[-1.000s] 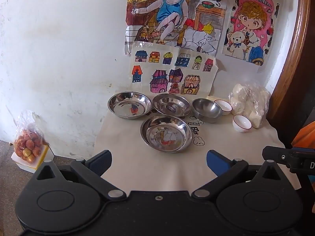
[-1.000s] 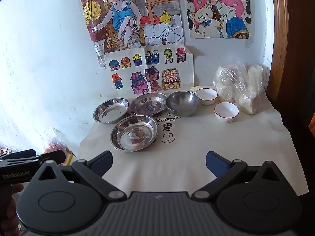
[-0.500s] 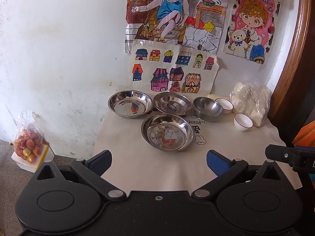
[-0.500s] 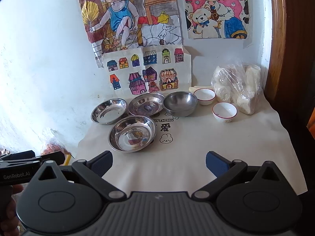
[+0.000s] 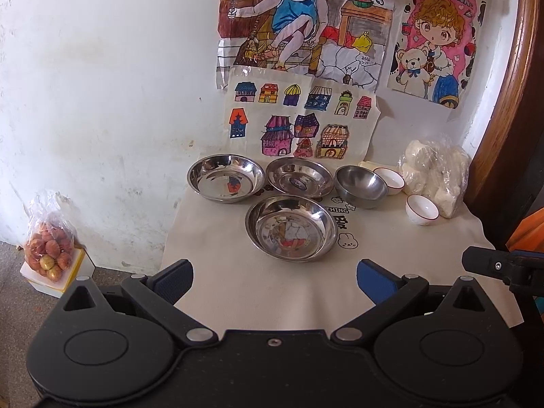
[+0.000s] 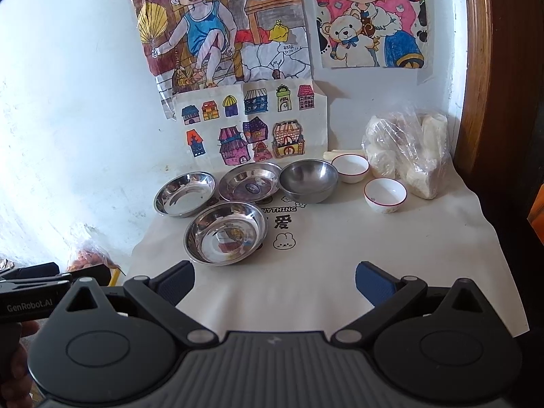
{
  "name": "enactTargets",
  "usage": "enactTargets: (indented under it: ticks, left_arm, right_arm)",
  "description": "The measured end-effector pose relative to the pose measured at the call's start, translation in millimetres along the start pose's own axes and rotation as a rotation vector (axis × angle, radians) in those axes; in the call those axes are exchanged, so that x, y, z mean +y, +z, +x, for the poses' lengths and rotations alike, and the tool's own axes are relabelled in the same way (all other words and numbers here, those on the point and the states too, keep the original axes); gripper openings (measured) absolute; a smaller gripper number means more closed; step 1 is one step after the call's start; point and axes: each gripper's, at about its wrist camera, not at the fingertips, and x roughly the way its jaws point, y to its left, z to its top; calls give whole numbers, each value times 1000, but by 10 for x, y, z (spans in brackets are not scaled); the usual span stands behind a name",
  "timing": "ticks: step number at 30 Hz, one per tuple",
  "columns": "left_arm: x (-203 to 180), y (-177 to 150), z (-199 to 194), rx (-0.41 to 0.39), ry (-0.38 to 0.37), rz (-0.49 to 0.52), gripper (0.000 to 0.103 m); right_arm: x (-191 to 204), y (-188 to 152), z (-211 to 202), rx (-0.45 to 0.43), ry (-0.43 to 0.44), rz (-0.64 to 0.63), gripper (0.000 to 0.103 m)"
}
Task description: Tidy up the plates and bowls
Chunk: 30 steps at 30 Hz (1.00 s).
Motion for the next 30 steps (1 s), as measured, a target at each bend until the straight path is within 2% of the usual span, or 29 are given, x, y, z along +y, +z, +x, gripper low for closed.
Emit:
enactTargets:
  ticks: [30]
  left_arm:
    - [-41, 76, 175, 45, 5, 9, 102]
  right_arm:
    - [-53, 31, 144, 27, -8, 14, 103]
